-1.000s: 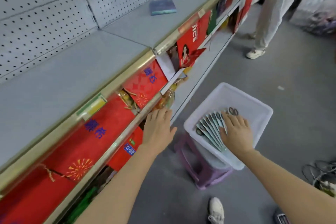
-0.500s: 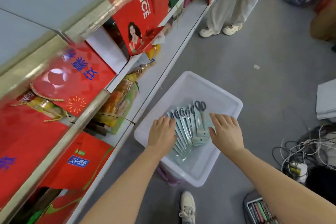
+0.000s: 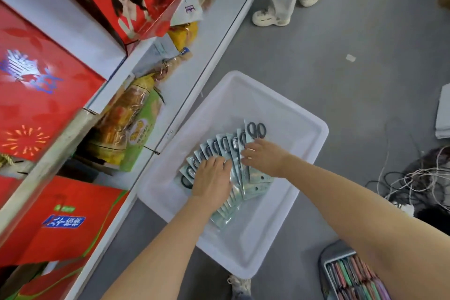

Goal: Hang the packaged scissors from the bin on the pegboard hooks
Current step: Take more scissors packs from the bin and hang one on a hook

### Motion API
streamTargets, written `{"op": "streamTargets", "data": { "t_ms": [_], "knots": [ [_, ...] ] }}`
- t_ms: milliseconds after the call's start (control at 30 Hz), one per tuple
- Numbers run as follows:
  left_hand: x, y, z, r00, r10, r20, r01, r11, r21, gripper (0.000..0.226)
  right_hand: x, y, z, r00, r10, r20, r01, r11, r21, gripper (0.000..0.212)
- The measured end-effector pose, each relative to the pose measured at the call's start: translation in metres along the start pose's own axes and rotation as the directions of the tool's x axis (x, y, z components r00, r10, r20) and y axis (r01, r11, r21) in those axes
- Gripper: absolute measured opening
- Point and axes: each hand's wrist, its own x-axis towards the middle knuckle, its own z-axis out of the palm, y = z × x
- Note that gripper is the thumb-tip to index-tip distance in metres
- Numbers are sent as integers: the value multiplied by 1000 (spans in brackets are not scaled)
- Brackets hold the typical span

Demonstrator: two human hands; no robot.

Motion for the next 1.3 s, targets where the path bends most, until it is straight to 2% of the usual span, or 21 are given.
{"op": "streamTargets", "data": {
  "t_ms": [67,200,400,500,600,700,767,833,933,1000,1067,1100,1200,1300],
  "knots": [
    [0,-3,7,1000,7,1,-7,1000,-1,50,10,9,-1,997,-77,7,77,990,-119,47],
    [4,-10,17,999,36,-4,-37,999,-9,49,20,18,3,975,-206,-77,178,946,-272,36],
    [24,-21,20,997,77,-12,-77,997,-29,41,23,23,12,914,-299,-274,239,943,-232,23],
    [41,-18,20,995,86,-44,-89,994,-61,33,22,29,7,893,-320,-316,265,942,-207,19],
    [58,-5,24,998,-17,-67,4,983,-181,24,5,45,2,876,-343,-340,317,939,-133,22],
    [69,24,26,986,-169,6,162,935,-316,16,-22,64,-15,849,-334,-409,343,938,-54,26],
    [76,46,23,960,-263,92,278,905,-323,35,-38,72,-31,834,-360,-419,355,930,-93,24],
    [83,64,28,922,-352,163,384,888,-252,50,-45,73,-43,823,-381,-422,367,923,-117,22],
    [94,75,37,875,-477,86,484,856,-180,48,-51,70,-47,833,-363,-417,370,927,-68,26],
    [98,75,43,865,-489,117,502,846,-180,41,-55,66,-44,860,-330,-389,351,936,-18,31],
    [100,71,45,864,-477,160,502,838,-214,21,-57,60,-39,902,-296,-314,316,948,16,37],
    [100,68,44,862,-478,167,507,821,-262,10,-57,57,-36,917,-275,-288,296,955,32,39],
    [88,47,31,864,-445,235,497,681,-538,16,-52,50,-33,952,-135,-276,181,972,148,37],
    [59,9,-6,934,-239,267,357,567,-742,15,-36,37,-51,962,-7,-274,104,934,342,27]
  ]
}}
